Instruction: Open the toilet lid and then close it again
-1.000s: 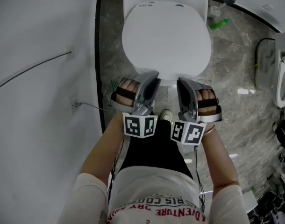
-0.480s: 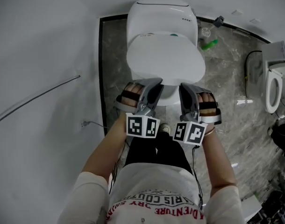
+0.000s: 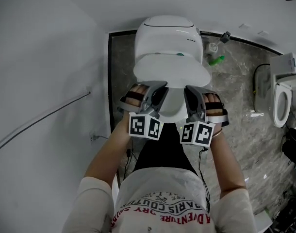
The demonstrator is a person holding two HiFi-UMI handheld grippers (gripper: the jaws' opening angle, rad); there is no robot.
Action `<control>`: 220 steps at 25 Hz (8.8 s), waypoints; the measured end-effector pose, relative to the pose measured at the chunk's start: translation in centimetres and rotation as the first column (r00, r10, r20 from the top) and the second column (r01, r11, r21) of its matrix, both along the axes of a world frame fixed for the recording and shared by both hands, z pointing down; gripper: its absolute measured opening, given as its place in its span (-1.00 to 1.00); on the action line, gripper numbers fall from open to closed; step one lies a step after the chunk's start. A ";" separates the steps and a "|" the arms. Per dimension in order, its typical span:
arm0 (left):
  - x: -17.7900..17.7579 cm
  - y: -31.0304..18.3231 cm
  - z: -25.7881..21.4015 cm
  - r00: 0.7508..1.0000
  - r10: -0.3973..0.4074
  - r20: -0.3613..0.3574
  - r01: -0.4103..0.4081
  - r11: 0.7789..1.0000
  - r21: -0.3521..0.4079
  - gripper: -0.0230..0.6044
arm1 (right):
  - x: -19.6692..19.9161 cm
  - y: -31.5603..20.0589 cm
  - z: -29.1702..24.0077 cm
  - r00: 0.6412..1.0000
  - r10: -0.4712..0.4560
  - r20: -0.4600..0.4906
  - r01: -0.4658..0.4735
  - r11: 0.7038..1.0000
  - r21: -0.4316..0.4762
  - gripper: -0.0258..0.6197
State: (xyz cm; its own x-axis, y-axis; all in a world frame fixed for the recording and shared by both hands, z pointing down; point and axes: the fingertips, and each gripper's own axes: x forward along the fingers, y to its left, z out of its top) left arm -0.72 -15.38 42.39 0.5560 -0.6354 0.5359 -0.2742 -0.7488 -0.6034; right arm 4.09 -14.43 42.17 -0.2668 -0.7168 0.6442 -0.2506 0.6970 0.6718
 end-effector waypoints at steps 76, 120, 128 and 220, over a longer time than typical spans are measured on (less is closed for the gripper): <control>0.1 -26.9 -10.3 0.904 -0.182 -0.387 0.098 0.969 -0.226 -0.56 | 2.1 -26.7 -9.5 0.864 0.200 0.463 -0.120 0.973 -0.196 -0.81; -3.9 -2.4 -27.5 0.550 -0.407 -0.730 0.407 0.893 -0.192 -0.91 | 4.4 -3.5 -25.4 0.460 0.311 0.832 -0.371 0.918 -0.138 -0.87; -3.7 -2.7 -26.6 0.545 -0.410 -0.731 0.395 0.895 -0.207 -0.91 | 4.6 -3.6 -24.2 0.461 0.328 0.825 -0.369 0.916 -0.157 -0.87; -0.4 -10.8 -2.6 0.999 0.045 0.009 -0.042 0.982 -0.183 -0.77 | 0.0 -10.7 -3.2 0.983 -0.167 0.082 0.186 0.900 -0.395 -0.83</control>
State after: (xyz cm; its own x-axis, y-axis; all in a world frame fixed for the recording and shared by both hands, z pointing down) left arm -1.08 -26.20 39.83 0.5728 -0.5016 0.6482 -0.2320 -0.8577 -0.4588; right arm 4.04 -25.12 38.99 -0.4005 -0.3402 0.8508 -0.1224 0.9400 0.3183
